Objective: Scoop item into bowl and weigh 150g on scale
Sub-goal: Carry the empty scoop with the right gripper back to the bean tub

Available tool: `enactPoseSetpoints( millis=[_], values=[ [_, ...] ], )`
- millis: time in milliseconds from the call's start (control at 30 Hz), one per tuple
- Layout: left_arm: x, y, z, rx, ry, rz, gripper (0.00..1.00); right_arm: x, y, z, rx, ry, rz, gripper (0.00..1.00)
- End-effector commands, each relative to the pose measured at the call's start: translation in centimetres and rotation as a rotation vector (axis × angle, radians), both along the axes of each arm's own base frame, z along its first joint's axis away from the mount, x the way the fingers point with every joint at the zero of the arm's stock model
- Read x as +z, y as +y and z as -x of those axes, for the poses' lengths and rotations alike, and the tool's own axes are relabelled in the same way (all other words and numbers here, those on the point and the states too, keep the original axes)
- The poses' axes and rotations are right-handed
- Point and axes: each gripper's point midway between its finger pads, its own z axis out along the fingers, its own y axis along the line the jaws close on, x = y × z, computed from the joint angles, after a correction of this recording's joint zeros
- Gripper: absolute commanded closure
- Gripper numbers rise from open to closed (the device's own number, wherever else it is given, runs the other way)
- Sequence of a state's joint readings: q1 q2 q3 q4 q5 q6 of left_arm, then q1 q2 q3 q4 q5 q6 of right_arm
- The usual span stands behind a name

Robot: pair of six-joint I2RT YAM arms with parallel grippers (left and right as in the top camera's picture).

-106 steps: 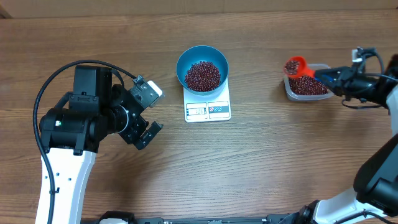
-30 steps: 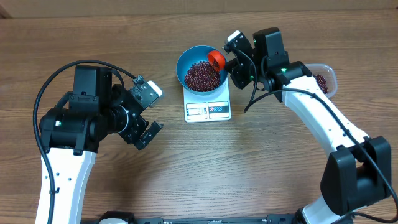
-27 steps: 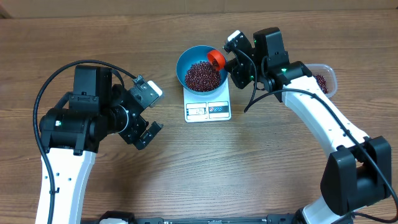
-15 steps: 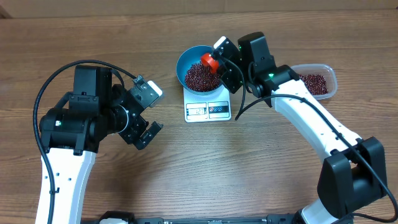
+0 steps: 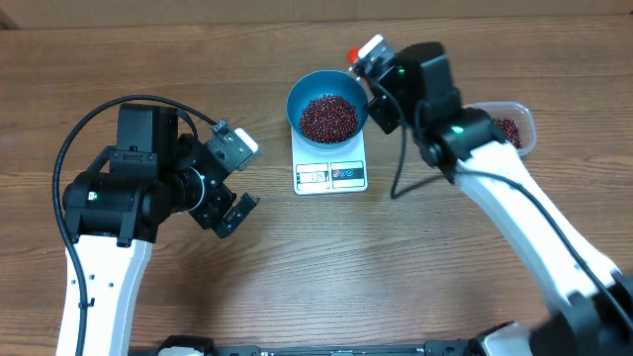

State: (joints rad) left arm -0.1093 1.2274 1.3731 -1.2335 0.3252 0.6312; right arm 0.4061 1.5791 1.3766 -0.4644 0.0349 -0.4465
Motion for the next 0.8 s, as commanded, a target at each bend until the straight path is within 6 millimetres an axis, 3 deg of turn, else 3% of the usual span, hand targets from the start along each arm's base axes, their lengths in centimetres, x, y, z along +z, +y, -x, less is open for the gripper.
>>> enactPoseSetpoints(
  millis=[0, 67, 167, 300, 500, 767],
  values=[
    [-0.2, -0.1, 0.0, 0.006, 0.01, 0.004, 0.0, 6.7, -1.0, 1.4, -0.05, -0.117, -0.102, 0.96],
    [-0.2, -0.1, 0.0, 0.006, 0.01, 0.004, 0.0, 7.8, -2.6, 1.8, -0.093, -0.141, -0.092, 0.97],
    [-0.2, -0.1, 0.0, 0.006, 0.011, 0.003, 0.0, 7.4, -6.6, 1.1, -0.244, -0.143, -0.015, 0.96],
    [-0.2, -0.1, 0.0, 0.006, 0.011, 0.003, 0.0, 4.1, -12.3, 1.3, -0.408, -0.032, 0.104, 0.96],
    [-0.2, -0.1, 0.0, 0.006, 0.011, 0.003, 0.0, -1.5, -19.5, 1.6, -0.656, 0.182, 0.056, 0.96],
    [-0.2, -0.1, 0.0, 0.006, 0.011, 0.003, 0.0, -7.8, -21.2, 1.5, -0.633, 0.406, -0.037, 0.96]
  ],
)
